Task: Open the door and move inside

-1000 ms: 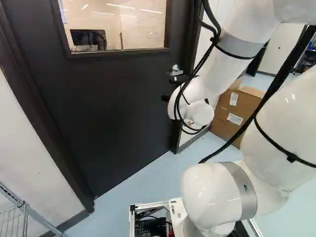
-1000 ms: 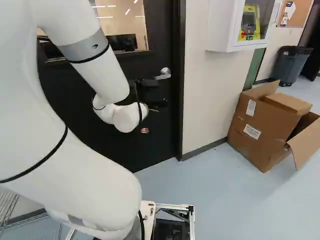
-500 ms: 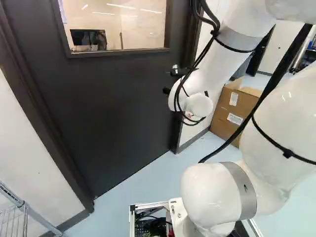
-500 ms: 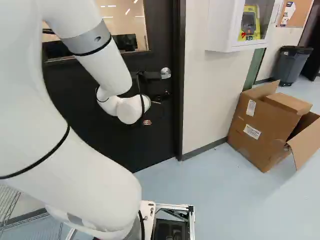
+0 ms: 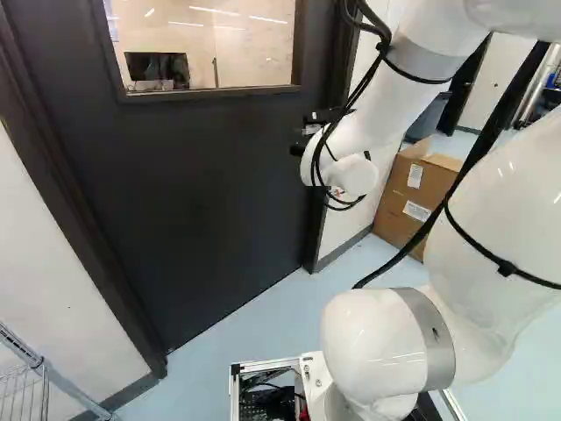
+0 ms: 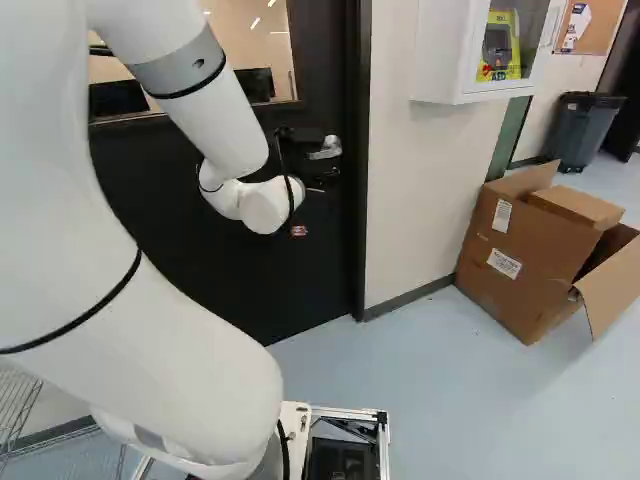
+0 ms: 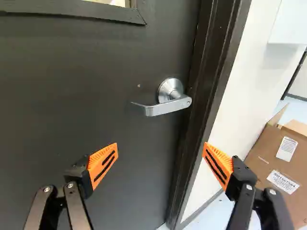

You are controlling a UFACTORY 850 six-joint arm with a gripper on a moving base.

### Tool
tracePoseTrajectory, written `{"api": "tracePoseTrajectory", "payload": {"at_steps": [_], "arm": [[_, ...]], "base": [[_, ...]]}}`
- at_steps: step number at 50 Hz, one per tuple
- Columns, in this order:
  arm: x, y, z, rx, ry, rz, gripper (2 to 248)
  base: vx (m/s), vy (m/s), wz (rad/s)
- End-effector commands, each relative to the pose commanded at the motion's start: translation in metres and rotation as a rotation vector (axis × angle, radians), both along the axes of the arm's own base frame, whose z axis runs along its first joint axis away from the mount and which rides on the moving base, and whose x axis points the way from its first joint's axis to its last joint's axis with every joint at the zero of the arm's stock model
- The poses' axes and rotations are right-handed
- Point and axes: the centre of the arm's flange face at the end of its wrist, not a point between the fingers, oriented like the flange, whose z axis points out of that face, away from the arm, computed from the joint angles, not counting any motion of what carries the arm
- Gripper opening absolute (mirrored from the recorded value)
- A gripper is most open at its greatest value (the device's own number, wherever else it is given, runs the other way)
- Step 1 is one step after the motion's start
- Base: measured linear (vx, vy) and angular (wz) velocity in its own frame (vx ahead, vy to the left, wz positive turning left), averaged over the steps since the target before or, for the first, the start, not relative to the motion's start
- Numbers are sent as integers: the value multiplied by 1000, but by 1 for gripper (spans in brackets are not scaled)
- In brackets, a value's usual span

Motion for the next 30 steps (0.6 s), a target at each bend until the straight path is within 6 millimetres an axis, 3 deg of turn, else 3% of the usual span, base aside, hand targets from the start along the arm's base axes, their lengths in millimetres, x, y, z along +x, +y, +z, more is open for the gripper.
{"api": "tracePoseTrajectory", "payload": {"at_steps": [30], "arm": [[25, -5, 31, -83, -61, 86, 247]], "base": [[0, 0, 0]]}}
